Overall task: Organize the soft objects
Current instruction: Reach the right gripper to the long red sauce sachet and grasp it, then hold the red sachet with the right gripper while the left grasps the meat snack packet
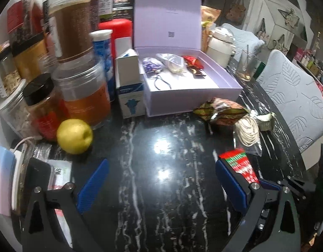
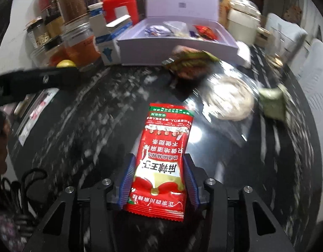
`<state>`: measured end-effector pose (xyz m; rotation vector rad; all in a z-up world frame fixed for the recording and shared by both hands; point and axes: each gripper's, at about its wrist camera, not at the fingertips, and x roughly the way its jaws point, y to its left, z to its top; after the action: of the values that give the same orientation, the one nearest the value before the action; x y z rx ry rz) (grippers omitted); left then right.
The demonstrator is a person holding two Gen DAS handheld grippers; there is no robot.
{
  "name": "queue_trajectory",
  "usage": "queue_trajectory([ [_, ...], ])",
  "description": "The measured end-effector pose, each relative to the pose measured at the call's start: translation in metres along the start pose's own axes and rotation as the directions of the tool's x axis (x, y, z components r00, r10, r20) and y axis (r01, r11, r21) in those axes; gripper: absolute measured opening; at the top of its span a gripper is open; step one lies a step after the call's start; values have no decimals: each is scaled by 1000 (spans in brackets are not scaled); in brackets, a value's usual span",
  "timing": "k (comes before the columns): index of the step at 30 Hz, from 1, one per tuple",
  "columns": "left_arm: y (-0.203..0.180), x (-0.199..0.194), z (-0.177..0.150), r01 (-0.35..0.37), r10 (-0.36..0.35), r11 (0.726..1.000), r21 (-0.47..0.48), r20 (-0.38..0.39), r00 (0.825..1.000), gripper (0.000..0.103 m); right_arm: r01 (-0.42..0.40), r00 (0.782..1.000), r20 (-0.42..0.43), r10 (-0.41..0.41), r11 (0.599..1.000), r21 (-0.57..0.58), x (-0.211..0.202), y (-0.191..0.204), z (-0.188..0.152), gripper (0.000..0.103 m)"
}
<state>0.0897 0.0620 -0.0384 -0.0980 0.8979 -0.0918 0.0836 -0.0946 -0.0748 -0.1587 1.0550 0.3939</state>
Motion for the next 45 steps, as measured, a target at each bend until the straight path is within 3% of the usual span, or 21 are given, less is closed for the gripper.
queue_trajectory([
  [8,-36,11,4,60,-59,996,73,-13,998,102,118,993,-8,-118,981,153,-31,-49,-34,45],
  [12,-53,14,8,77,-76,992,105,-13,997,102,184,982,5,-189,958,220,-37,-70,-39,45],
  [17,-64,15,9,77,-76,990,117,-11,997,102,211,976,7,-219,945,249,-32,-87,-38,48],
  [22,-63,18,10,54,-52,993,109,-17,998,102,225,972,7,-233,946,233,-18,-88,-31,78],
  [24,-63,19,10,44,-42,993,107,-18,999,102,227,972,12,-236,947,228,-14,-86,-28,84],
  [26,-62,21,11,36,-34,994,106,-19,999,102,229,969,42,-245,945,234,-12,-85,-27,75],
  [27,-62,22,12,35,-33,994,105,-20,999,102,239,964,59,-260,941,237,-14,-85,-27,50],
  [28,-62,23,13,37,-35,994,102,-20,999,102,236,963,67,-261,937,257,-15,-88,-27,45],
  [35,-69,29,29,68,-68,993,101,-3,998,102,125,982,94,-165,933,338,-28,-108,-29,41],
  [45,-97,63,66,105,-105,987,123,-6,994,102,118,972,151,-179,932,343,-51,-121,-13,41],
])
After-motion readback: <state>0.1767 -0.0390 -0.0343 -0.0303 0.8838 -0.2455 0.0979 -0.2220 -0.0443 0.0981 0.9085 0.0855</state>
